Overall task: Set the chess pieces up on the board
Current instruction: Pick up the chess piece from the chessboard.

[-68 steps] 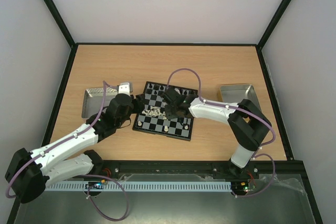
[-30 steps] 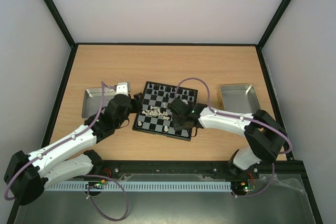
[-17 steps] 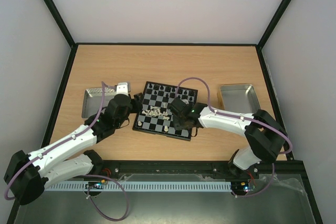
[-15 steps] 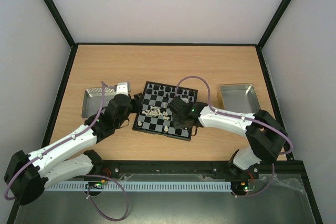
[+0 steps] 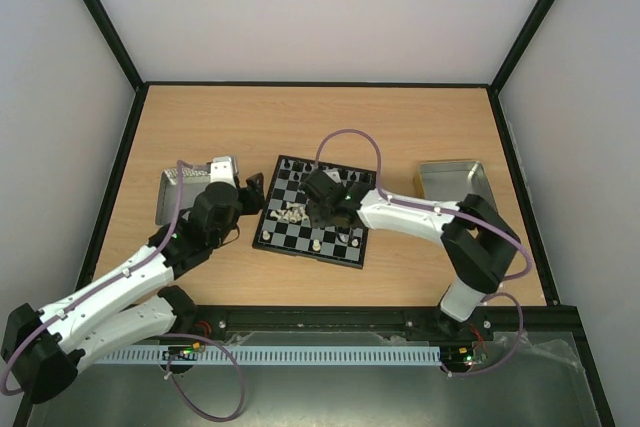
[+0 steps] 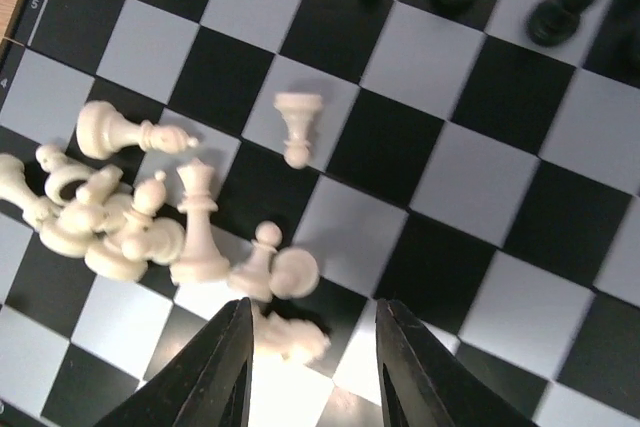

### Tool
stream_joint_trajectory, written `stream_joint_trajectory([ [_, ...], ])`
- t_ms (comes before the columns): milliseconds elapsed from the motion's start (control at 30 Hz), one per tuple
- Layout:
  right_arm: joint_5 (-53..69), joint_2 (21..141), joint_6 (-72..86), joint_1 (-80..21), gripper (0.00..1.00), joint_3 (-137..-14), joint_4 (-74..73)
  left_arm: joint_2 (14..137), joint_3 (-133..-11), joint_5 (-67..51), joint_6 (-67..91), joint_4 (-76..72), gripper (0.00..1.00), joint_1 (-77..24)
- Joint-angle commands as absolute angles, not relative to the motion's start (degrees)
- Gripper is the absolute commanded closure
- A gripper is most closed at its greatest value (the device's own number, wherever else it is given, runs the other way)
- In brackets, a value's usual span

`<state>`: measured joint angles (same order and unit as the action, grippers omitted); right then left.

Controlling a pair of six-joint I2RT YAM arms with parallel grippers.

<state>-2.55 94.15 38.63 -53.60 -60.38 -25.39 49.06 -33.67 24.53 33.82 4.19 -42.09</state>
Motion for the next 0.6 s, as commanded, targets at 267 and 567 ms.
stream_joint_trajectory([
  [267, -4.88, 101.79, 37.14, -53.95, 0.79, -66.15, -24.29, 46.96, -31.45, 26.87, 33.85, 4.58, 0.34, -41.92],
  [567, -4.66, 103.62, 36.83, -53.85, 0.88, -66.14, -23.83, 46.96, -31.23, 27.42, 33.44, 4.83, 0.33, -41.92],
])
